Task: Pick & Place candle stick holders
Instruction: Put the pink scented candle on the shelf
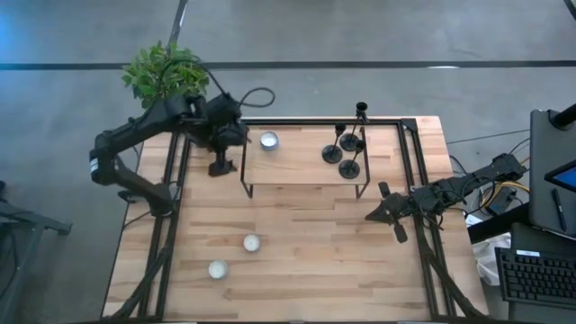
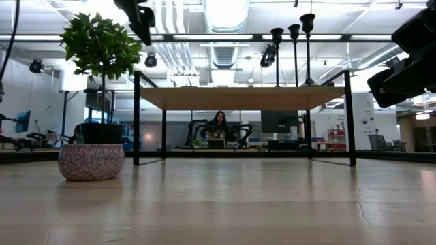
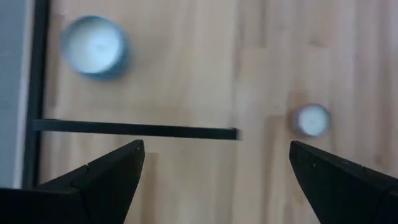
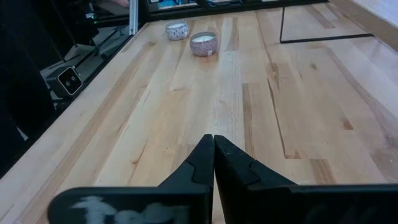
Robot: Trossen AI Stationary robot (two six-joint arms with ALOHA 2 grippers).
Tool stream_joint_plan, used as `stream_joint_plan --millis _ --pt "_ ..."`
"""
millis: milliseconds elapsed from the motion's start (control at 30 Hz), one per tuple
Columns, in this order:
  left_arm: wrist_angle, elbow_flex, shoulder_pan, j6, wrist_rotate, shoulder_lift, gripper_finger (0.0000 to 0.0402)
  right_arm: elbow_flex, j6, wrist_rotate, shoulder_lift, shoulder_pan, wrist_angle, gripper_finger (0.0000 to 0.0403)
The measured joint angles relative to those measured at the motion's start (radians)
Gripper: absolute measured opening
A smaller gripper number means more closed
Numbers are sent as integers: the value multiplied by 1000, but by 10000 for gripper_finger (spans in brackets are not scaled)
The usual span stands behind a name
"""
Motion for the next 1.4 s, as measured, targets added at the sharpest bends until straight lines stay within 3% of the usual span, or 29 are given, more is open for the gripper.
stream_joint_plan --millis 133,433,800,1033,1233,1400 --pt "32 -103 -67 -68 69 -67 397 0 0 0 0 0 0 8" --pt "144 -405 -200 -267 73 -205 397 0 0 0 0 0 0 8" --pt "434 -762 -316 -451 71 -320 397 0 0 0 0 0 0 8" --pt "648 -957 -327 -640 110 -374 397 0 0 0 0 0 0 8" --pt "844 -1086 -327 -679 183 -388 397 0 0 0 0 0 0 8" --pt "854 -1107 -330 -717 199 -381 397 0 0 0 0 0 0 8"
